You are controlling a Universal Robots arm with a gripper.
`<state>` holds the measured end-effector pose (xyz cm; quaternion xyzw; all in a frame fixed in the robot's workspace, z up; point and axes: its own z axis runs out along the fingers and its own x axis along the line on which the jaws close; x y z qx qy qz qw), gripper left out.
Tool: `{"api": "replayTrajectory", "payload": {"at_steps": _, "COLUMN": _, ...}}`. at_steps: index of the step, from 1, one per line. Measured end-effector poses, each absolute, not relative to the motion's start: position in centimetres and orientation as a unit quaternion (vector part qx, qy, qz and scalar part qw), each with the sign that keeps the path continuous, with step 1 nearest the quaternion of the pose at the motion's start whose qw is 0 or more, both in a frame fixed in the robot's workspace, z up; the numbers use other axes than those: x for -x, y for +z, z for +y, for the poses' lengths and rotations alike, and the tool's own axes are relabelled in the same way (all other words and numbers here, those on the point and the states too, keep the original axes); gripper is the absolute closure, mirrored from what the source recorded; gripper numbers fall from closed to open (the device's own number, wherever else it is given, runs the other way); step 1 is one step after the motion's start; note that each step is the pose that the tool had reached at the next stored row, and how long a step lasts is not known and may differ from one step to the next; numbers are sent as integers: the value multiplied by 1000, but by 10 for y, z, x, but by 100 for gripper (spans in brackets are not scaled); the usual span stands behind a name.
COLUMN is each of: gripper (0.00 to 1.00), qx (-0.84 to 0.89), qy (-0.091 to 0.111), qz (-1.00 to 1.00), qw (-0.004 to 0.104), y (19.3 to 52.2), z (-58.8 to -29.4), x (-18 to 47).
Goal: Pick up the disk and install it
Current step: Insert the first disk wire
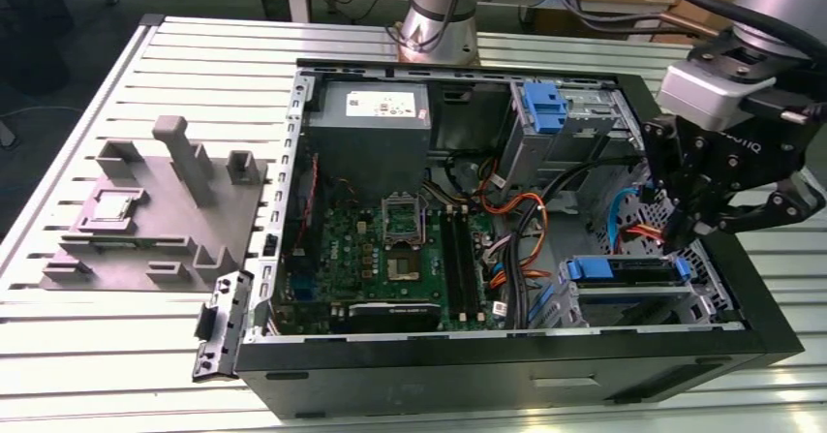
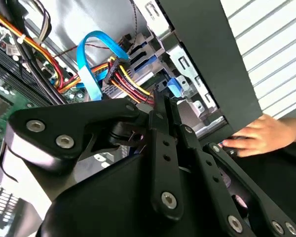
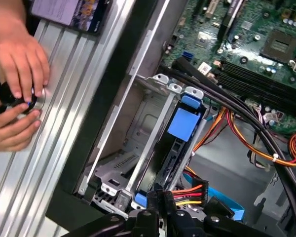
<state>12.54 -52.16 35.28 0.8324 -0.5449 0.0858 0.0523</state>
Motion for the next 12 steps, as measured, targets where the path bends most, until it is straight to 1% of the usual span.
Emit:
{"api": "replayTrajectory", "payload": {"at_steps": 9, "gripper": 84, "qx": -788, "qy": 81, "qz": -608, "qw": 59, "y": 348, "z": -522, "x": -125}}
{"api": "replayTrajectory", "payload": {"at_steps": 12, "gripper": 84, "qx": -781, "qy": 80, "qz": -617, "qw": 59, "y": 346, "z": -522, "x": -126}}
